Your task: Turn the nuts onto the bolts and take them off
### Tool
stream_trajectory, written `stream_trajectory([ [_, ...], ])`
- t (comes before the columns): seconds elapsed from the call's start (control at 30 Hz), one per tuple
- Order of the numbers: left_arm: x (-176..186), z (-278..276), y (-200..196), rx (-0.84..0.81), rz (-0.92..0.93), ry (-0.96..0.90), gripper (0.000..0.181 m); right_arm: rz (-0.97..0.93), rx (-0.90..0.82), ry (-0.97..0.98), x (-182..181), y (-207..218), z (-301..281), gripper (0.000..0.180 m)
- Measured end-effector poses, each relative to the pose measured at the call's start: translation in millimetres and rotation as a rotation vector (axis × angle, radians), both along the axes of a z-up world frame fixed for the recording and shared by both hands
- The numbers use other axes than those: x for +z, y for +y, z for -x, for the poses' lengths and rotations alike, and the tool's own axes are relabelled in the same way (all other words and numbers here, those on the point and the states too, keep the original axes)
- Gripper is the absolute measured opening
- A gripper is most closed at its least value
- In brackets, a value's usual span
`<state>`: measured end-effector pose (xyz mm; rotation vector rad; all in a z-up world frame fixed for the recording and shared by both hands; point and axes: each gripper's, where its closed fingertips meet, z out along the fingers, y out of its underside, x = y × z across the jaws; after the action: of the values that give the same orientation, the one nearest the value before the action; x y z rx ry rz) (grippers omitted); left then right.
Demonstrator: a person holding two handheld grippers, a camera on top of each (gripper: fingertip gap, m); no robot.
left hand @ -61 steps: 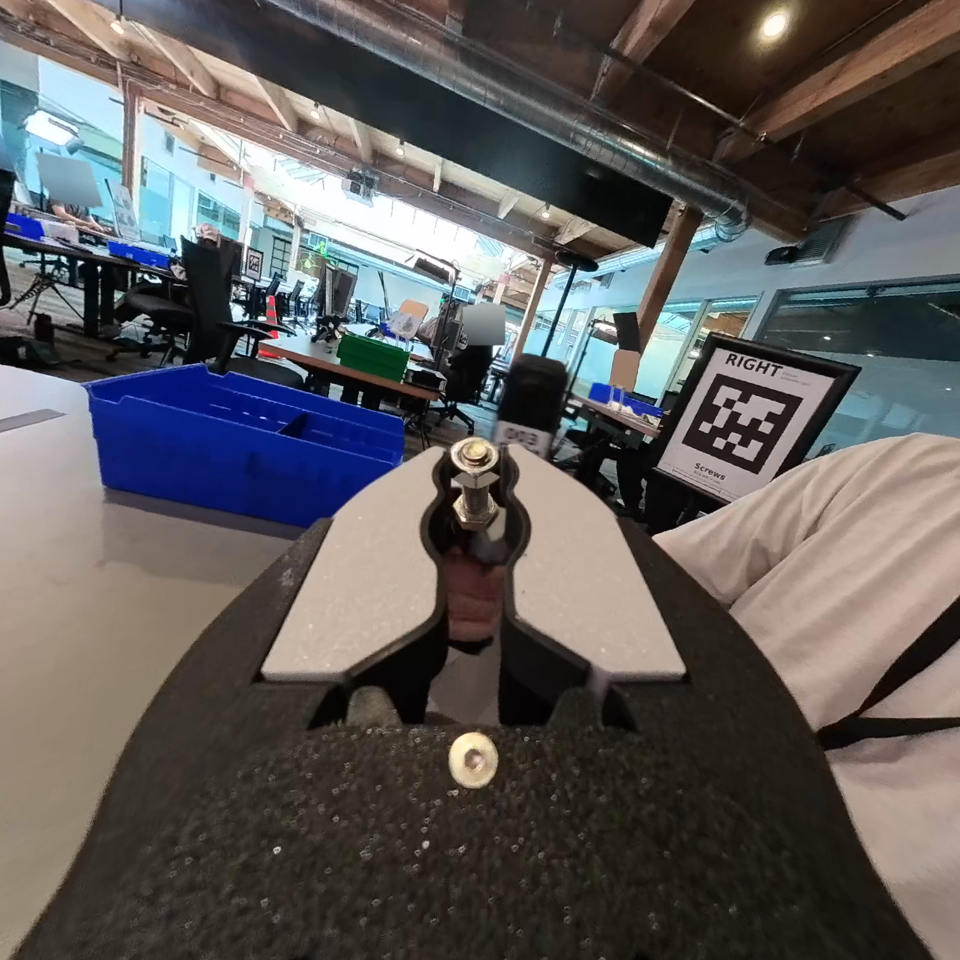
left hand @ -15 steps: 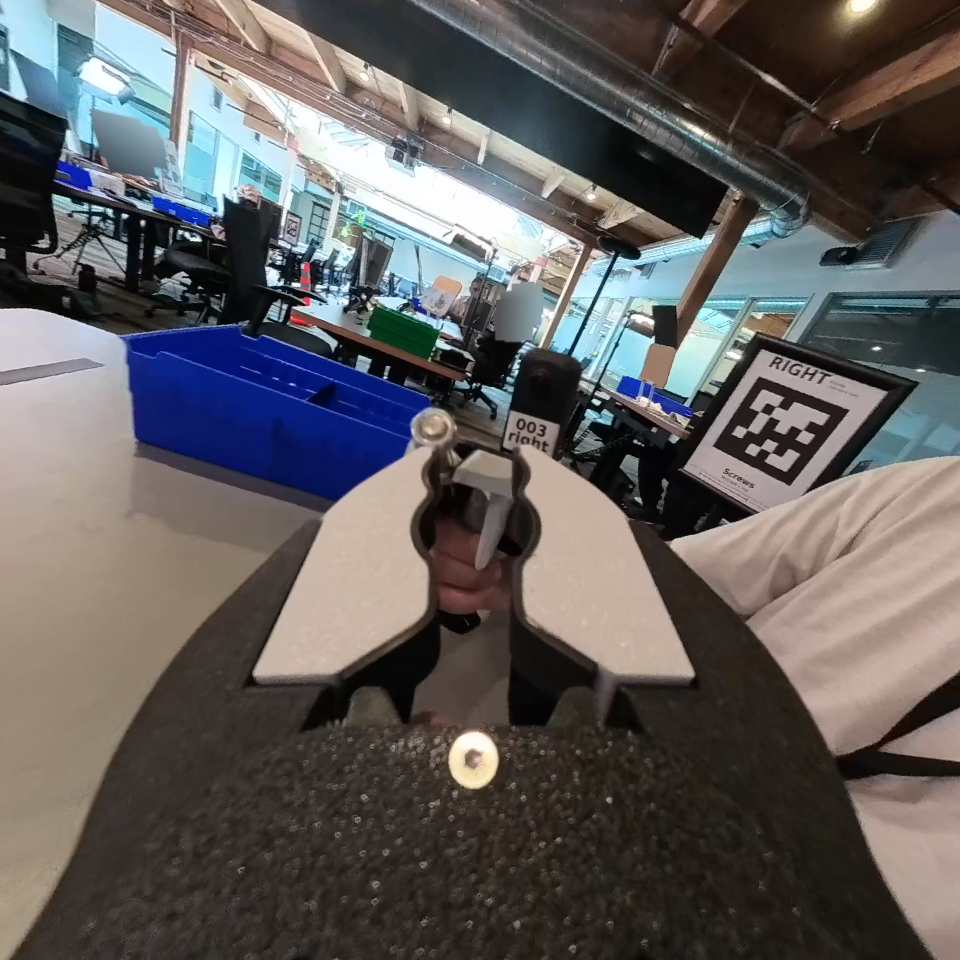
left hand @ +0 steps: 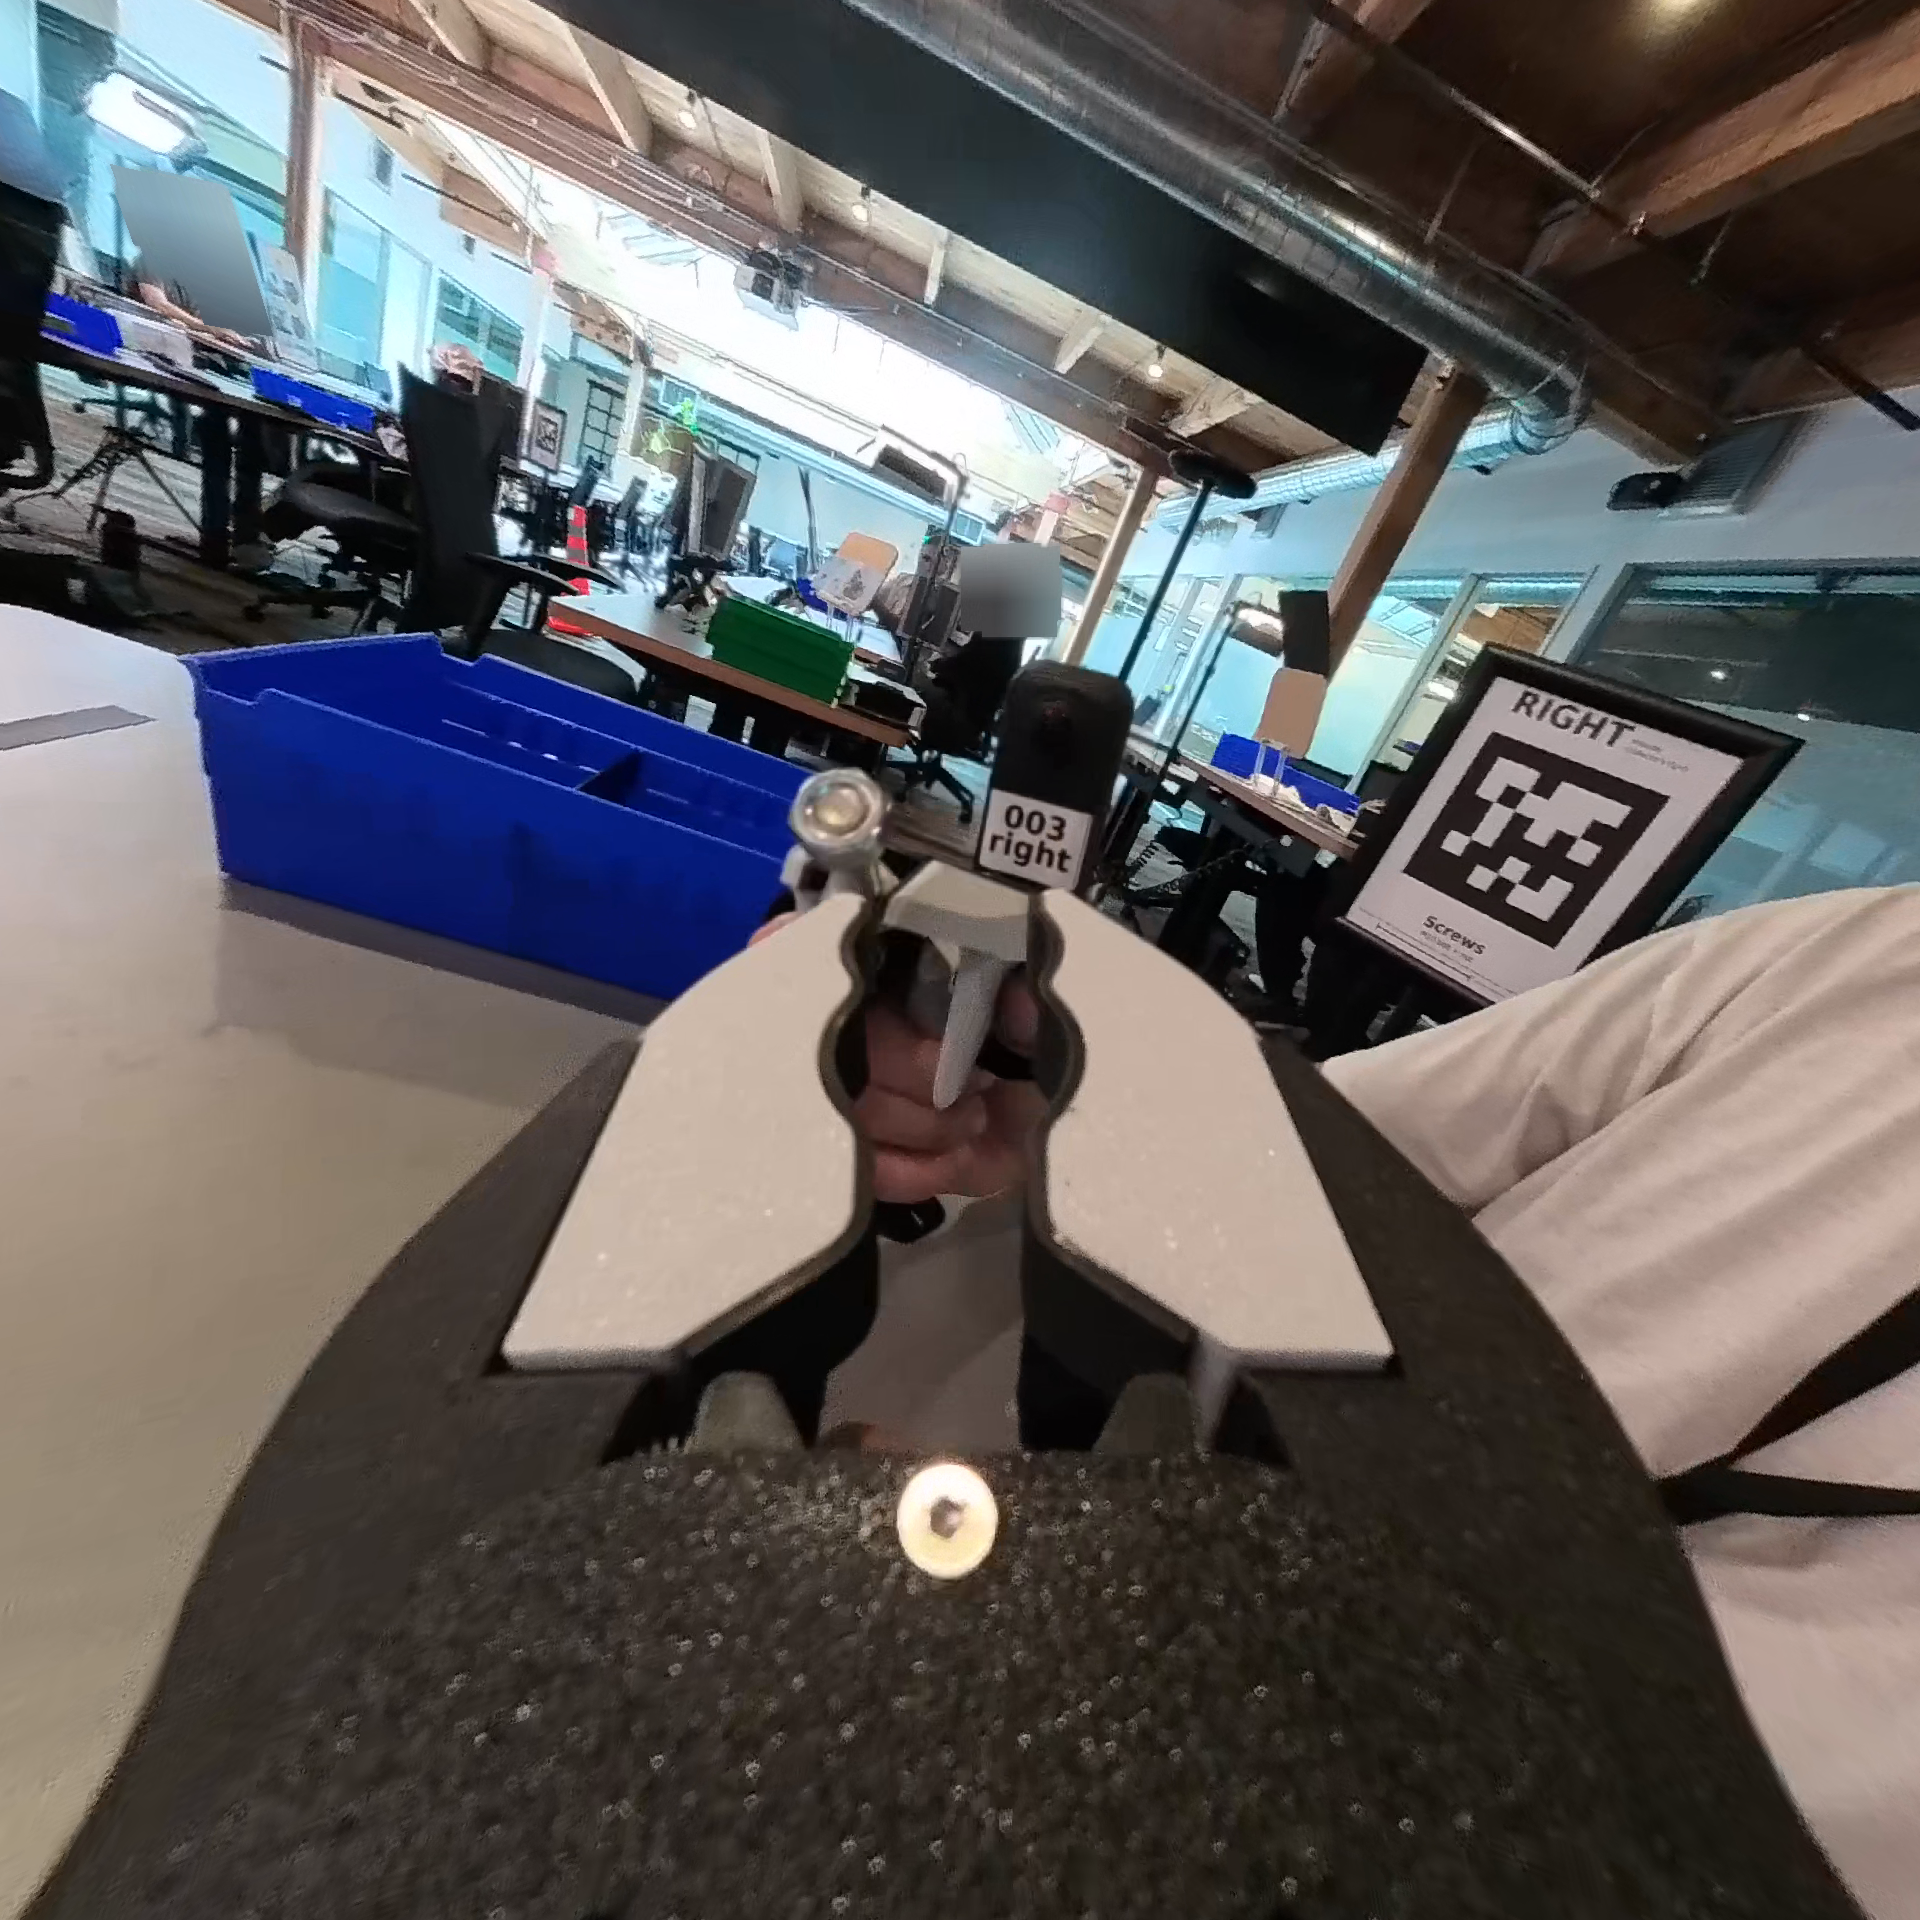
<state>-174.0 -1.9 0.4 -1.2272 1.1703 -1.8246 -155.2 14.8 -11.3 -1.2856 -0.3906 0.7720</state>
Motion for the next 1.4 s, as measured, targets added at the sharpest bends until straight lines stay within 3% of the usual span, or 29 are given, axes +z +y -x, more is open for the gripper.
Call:
stream_trajectory([
  [0.33,1,0,6,0.032,0.012,-0.005,0.036,0.017,0.063,-0.078,-14,-5,23,0.016],
  [0.57,1,1,5,0.037,-0.009,-0.003,0.03,-0.014,0.016,0.005,10,-4,-9,0.016],
  [0.77,-3,-2,8,0.054,-0.009,0.016,0.036,0.014,0.092,-0.057,-6,-10,20,0.016],
  [0.97,0,1,4,0.03,-0.018,0.0,0.029,0.02,0.0,-0.019,1,2,-2,0.016],
  [1.23,-6,-3,10,0.074,-0.027,0.033,0.04,0.037,0.088,-0.072,-11,-7,19,0.016],
  [1.37,-5,-3,8,0.071,-0.033,0.033,0.044,0.044,0.042,-0.067,-12,1,14,0.016],
  [1.4,-5,-2,7,0.059,-0.034,0.035,0.039,0.037,0.016,-0.043,-7,3,6,0.016],
])
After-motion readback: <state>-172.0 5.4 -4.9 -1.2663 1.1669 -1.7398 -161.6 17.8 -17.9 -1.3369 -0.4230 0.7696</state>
